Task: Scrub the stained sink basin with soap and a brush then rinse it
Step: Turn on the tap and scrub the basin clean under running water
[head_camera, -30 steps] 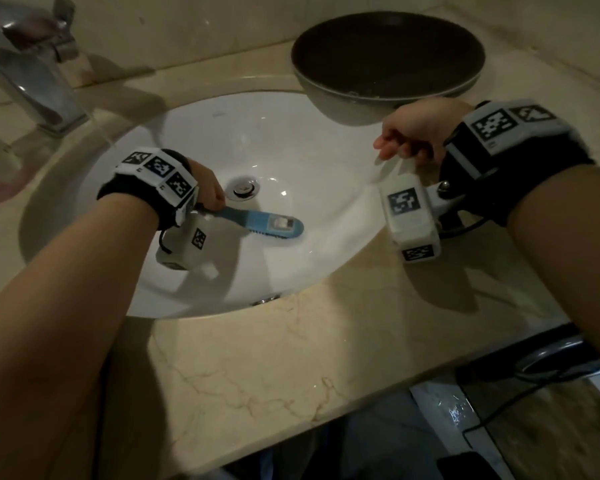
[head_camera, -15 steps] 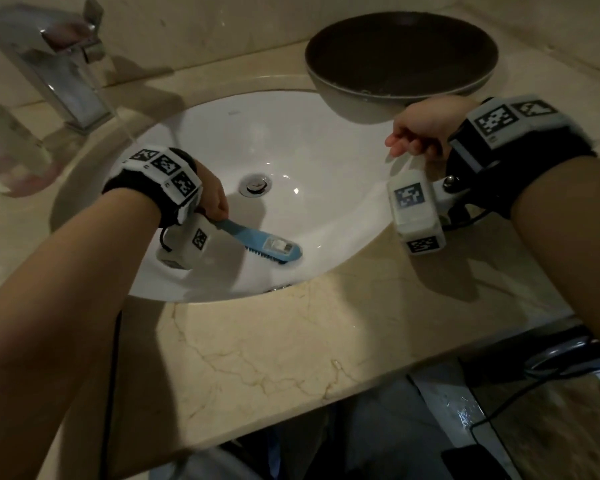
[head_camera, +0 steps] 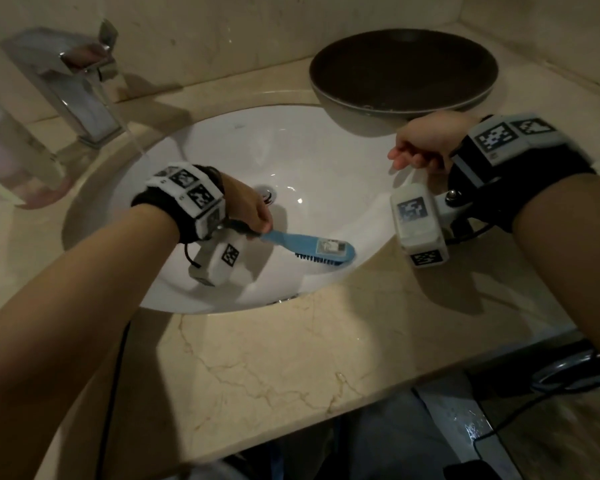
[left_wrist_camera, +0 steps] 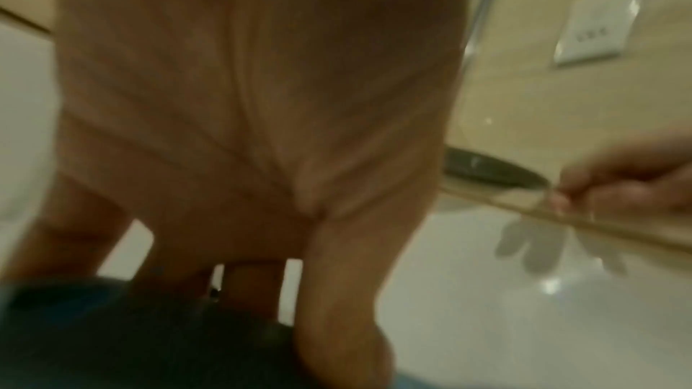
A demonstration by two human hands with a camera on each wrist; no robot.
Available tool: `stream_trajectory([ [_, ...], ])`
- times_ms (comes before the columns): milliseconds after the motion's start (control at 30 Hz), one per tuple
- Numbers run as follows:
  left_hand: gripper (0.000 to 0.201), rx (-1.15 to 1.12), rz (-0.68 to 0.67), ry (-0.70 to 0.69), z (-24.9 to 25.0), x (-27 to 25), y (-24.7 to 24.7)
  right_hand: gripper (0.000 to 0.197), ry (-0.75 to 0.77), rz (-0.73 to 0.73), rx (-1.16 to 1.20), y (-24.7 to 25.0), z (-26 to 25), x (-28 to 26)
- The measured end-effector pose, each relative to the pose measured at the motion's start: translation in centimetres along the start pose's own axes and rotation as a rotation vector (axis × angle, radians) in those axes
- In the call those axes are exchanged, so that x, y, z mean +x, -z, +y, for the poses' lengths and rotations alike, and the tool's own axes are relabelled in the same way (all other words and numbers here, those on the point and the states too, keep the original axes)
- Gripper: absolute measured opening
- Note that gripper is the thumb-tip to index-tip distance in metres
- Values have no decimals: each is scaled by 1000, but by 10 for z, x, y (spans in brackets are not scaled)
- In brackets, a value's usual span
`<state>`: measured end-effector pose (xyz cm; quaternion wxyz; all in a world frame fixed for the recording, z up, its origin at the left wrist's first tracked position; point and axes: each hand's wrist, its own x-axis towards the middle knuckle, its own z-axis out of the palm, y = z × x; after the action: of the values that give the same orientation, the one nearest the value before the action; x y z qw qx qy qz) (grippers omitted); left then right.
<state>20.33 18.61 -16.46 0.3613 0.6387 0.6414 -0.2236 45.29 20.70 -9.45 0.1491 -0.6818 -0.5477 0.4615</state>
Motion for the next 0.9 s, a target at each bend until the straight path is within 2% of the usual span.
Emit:
stream_trajectory([
  [67, 19, 124, -7, 43, 4, 9, -8, 32, 9, -13, -17, 0, 0, -2],
  [233, 16, 310, 171, 224, -30, 27, -12, 32, 10, -16, -15, -1, 0, 1],
  [333, 30, 448, 257, 389, -93, 89, 9, 31, 3, -17, -21, 0, 0, 0],
  [367, 34, 419, 297, 429, -112, 115, 17, 31, -1, -15, -23, 0, 0, 0],
  [400, 36, 410, 303, 447, -110, 114, 23, 31, -4, -14, -28, 0, 0, 0],
  [433, 34, 369, 315, 440, -91, 95, 24, 31, -8, -15, -32, 1, 0, -1],
  [500, 18, 303, 358, 317, -33, 38, 19, 31, -11, -17, -25, 1, 0, -1],
  [567, 20, -24, 371, 224, 0, 19, 15, 31, -11, -16, -24, 0, -1, -1],
  [667, 26, -277, 182, 97, 44, 2, 10, 31, -9, -7, -17, 0, 0, -1],
  [733, 35, -232, 64, 67, 56, 5, 1, 31, -8, -6, -16, 0, 0, 0],
  [767, 35, -140, 82, 99, 54, 13, -8, 31, -3, -9, -9, 0, 0, 1],
  [867, 14, 167, 321, 162, 37, 27, -22, 31, 9, -15, 19, 0, 1, 2],
  [900, 14, 225, 362, 210, 25, 29, -21, 31, 9, -15, 30, 0, 1, 1],
])
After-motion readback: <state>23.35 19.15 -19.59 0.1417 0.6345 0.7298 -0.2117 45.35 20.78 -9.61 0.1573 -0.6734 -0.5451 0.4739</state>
